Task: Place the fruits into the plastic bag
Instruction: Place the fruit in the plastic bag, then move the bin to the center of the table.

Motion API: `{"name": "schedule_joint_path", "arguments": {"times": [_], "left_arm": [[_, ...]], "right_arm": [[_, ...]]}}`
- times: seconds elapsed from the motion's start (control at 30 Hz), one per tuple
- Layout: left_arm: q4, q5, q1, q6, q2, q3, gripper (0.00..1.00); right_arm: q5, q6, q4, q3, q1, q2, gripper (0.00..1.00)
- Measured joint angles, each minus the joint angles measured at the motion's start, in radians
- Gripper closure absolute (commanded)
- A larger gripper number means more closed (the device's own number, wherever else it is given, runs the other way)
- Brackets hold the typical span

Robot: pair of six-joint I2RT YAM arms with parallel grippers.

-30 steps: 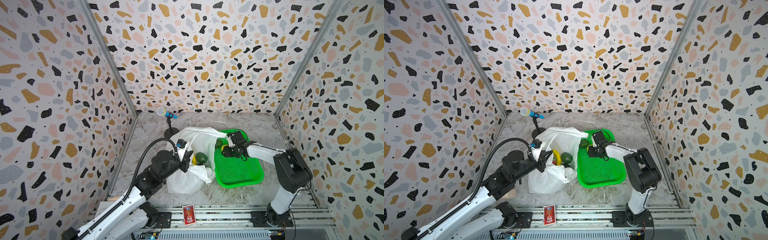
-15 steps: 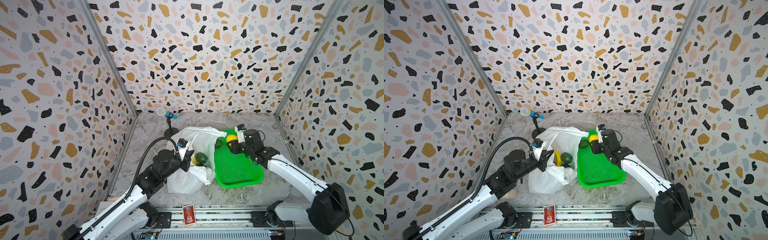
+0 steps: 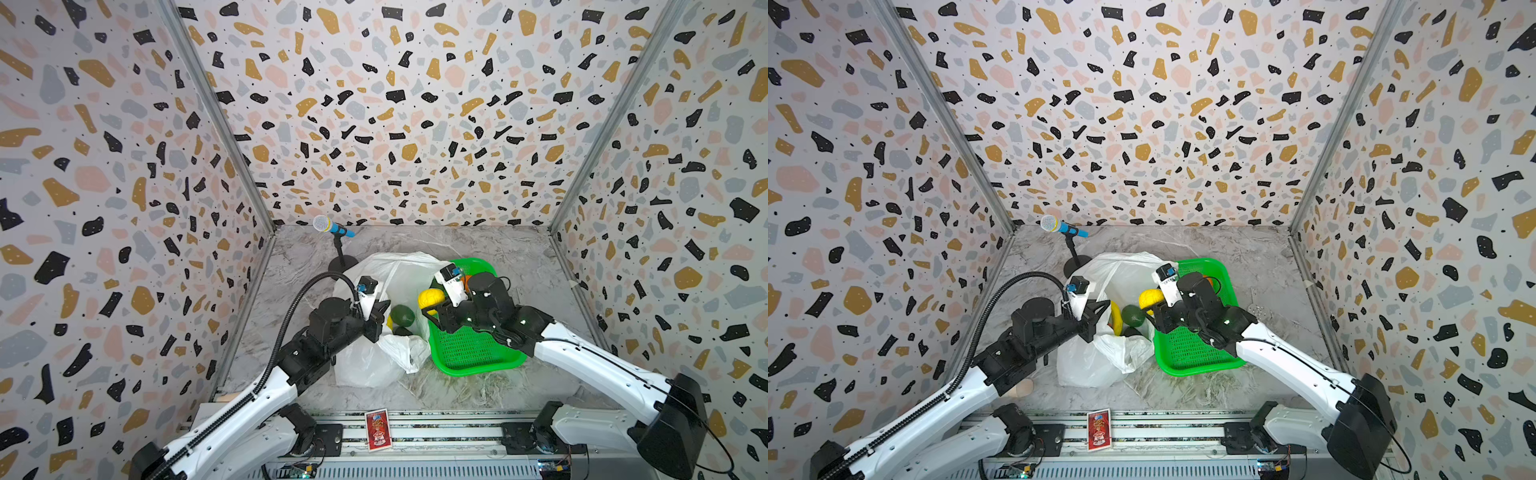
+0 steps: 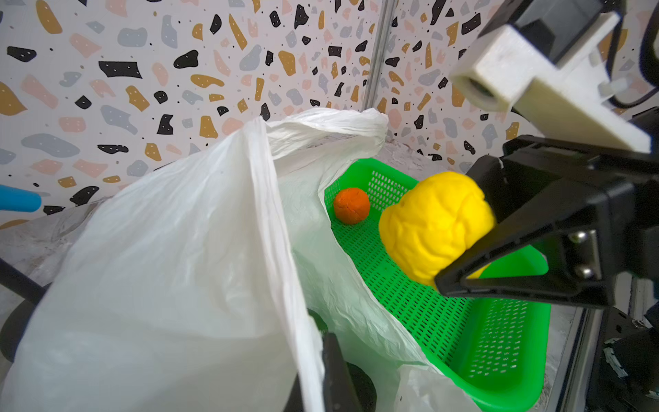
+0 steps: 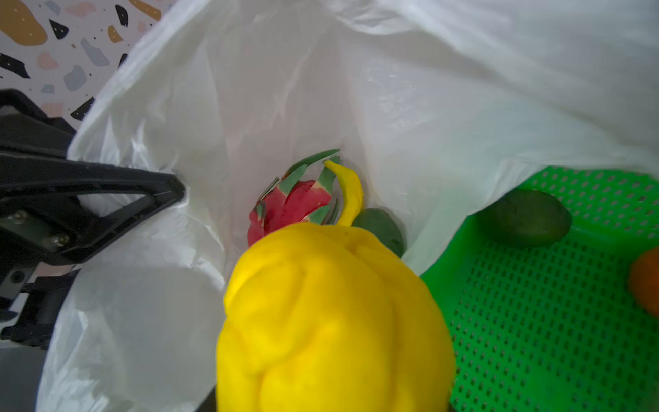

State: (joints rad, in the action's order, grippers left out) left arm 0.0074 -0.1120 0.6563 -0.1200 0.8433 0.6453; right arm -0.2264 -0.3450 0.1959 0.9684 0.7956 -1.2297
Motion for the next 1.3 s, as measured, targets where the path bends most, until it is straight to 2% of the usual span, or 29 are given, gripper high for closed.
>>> {"name": "schedule_joint_path", "arguments": {"times": [0.07,0.13,0.23,0.47,0.57,0.67,0.73,0.87,0.93,1.07,1.3], "left_arm": [[0.000,-0.001,0.000,0.000,-0.009,0.000,1.00],[0.000,-0.001,0.000,0.000,-0.019,0.000,1.00],[0.001,-0.001,0.000,0.000,-0.025,0.000,1.00],[0.001,-0.003,0.000,0.000,-0.024,0.000,1.00],[0.001,-0.003,0.000,0.000,-0.024,0.000,1.00],[0.000,-0.003,0.000,0.000,-0.022,0.001,1.00],[0.000,-0.003,0.000,0.000,-0.018,0.002,1.00],[-0.001,-0.003,0.000,0.000,-0.012,0.003,1.00],[-0.001,-0.003,0.000,0.000,-0.011,0.003,1.00],[0.000,-0.005,0.000,0.000,0.000,0.003,1.00],[0.003,-0.014,0.000,0.000,0.029,0.003,1.00]], "right_arm": [[-0.013,-0.001,-0.010,0.024,0.009,-0.048,0.54],[-0.027,-0.003,-0.029,0.051,0.013,-0.102,0.34],[-0.056,-0.008,-0.053,0.083,0.015,-0.175,0.26],[-0.114,-0.017,-0.081,0.093,0.015,-0.249,0.21],[-0.089,-0.015,-0.086,0.087,0.011,-0.210,0.20],[-0.039,-0.018,-0.100,0.048,-0.012,-0.111,0.20],[0.000,-0.040,-0.121,0.000,-0.063,-0.018,0.20],[0.055,-0.142,-0.179,-0.119,-0.271,0.162,0.20],[0.069,-0.205,-0.189,-0.162,-0.386,0.192,0.20],[0.061,-0.286,-0.189,-0.178,-0.511,0.085,0.19],[0.035,-0.306,-0.152,-0.060,-0.556,-0.303,0.18]]}}
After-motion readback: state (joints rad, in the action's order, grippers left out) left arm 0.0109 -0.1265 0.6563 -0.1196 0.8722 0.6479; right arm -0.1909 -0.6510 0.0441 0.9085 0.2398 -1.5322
